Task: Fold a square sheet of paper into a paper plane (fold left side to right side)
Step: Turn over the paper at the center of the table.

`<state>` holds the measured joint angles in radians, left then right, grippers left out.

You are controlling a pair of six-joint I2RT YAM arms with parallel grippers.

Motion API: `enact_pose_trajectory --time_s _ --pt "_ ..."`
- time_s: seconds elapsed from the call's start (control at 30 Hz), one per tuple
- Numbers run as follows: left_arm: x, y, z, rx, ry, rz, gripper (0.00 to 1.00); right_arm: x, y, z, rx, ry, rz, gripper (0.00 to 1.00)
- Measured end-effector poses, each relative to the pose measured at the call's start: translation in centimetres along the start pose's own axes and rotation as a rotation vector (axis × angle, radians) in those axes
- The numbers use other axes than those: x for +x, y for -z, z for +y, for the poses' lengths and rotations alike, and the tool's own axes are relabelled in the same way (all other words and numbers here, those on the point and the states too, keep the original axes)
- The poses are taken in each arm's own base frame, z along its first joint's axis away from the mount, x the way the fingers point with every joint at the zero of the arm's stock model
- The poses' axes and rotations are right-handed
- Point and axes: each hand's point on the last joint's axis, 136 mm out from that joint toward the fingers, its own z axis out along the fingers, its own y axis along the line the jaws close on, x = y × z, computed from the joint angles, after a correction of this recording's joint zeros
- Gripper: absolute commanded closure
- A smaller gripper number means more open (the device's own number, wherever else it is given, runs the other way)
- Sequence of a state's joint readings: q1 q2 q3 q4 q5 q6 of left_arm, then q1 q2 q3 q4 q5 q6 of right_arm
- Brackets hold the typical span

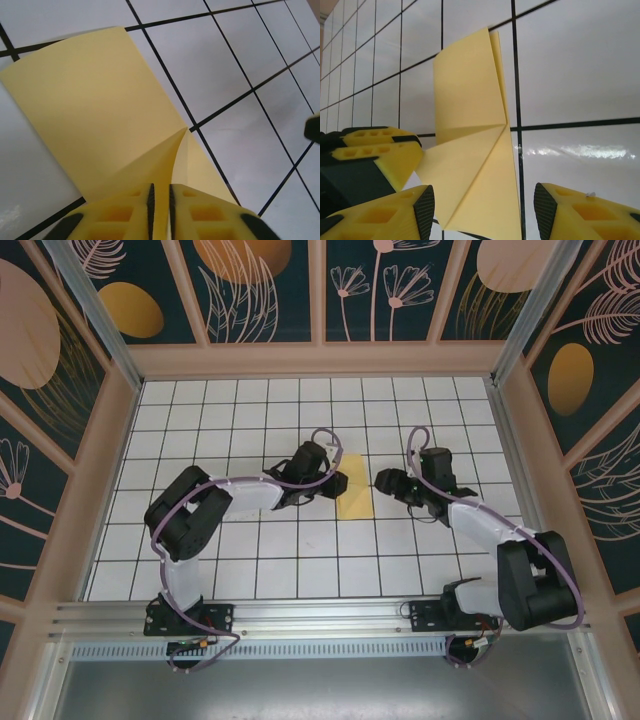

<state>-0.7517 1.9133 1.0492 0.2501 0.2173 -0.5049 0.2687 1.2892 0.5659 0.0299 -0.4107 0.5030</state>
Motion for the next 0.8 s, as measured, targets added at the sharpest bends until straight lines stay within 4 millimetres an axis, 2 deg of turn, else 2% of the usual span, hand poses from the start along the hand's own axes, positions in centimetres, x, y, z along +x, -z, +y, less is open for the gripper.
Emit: enact_pose_trajectory --time_s 0.1,0.27,0.47,0.7,0.8 --pt "-0.1 0.0 0.4 -0.023 0.006 -0.009 1.00 0.6 -0.3 0.0 -0.018 -0.005 0.021 0.42" --pt "0.5 0.8 1.1 -0.052 0.008 -0.013 1.00 1.2 -1.7 0.3 -0.062 -0.019 0.060 0.42" --pt "-0.2 1.5 0.9 -0.057 0.004 -0.040 1.00 2.9 -4.2 0.7 -0.109 -0.062 0.137 0.44" --pt "-0.2 1.6 1.0 -0.062 0.004 -0.043 1.00 3.2 -6.7 2.3 -0.168 -0.079 0.179 0.50" --pt "-0.2 1.6 1.1 -0.067 0.005 -0.045 0.98 3.2 -7.4 2.7 -0.187 -0.091 0.187 0.60"
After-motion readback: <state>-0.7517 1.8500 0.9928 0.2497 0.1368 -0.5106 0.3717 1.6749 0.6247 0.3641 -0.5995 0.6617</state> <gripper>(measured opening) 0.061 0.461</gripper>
